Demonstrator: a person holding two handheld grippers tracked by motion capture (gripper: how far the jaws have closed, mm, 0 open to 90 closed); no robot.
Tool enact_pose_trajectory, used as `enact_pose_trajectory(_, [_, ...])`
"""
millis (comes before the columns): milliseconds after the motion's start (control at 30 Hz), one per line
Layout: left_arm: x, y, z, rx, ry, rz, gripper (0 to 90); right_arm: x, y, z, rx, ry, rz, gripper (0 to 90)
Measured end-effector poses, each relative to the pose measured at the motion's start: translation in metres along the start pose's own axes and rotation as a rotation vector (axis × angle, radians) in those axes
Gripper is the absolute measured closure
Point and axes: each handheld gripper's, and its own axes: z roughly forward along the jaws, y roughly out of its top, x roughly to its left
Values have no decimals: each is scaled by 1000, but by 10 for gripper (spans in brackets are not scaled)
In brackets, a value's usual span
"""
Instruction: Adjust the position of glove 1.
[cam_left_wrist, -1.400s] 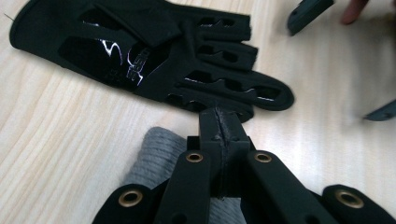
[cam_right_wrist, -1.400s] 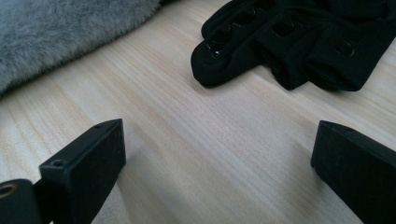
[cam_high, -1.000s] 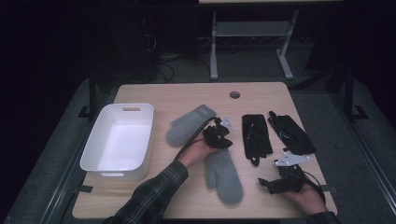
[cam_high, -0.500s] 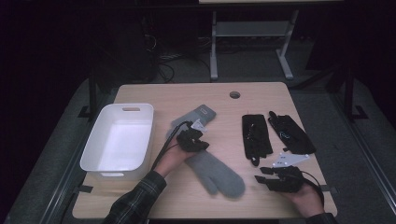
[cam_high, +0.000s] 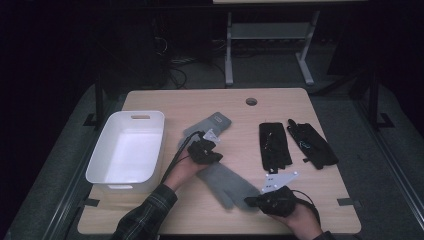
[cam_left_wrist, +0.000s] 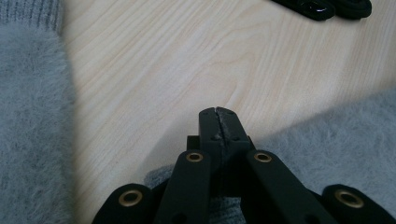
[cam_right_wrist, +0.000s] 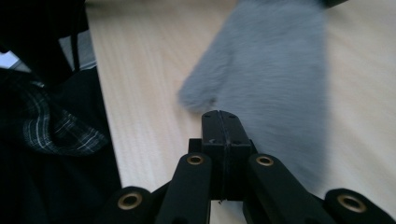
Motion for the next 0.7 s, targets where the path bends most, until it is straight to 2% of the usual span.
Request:
enact_pose_trajectory(33, [0, 0, 0, 1, 0, 2, 893, 4, 1, 9, 27, 15, -13, 900])
enact_pose_trajectory(133, [0, -1, 0, 0, -3, 0, 893, 7, 1, 17, 49, 18, -27, 900])
enact_pose_trajectory(267, [-1, -2, -2, -5, 0, -14, 893, 6, 0, 24, 97, -7, -37, 900])
enact_pose_trajectory(300, [0, -3, -4, 13, 1, 1, 892, 3, -1, 23, 100, -14, -32, 900])
enact_pose_trajectory(400, [-2, -8, -5, -6, -1, -37, 892, -8, -4, 17, 95, -49, -1, 900])
enact_pose_trajectory(467, [-3, -13, -7, 2, -4, -34, 892, -19, -6, 11, 91, -80, 26, 900])
enact_pose_trajectory(500, [-3, -15, -9, 20, -5, -20, 892, -23, -6, 10, 91, -88, 31, 900])
enact_pose_trajectory(533, [-5, -17, -9, 24, -7, -26, 892, -23, -6, 10, 91, -88, 31, 900])
enact_pose_trajectory(567, [-8, -21, -10, 29, -8, -30, 892, -29, -6, 9, 89, -99, 37, 900])
enact_pose_trajectory(600, [-9, -23, -12, 37, -7, -17, 892, -29, -6, 9, 89, -99, 37, 900])
enact_pose_trajectory(667, [-13, -31, -15, 50, -18, -21, 892, -38, -3, 10, 87, -110, 42, 900])
enact_pose_trajectory(700, [-14, -33, -16, 55, -22, -19, 892, -38, -3, 10, 87, -110, 42, 900])
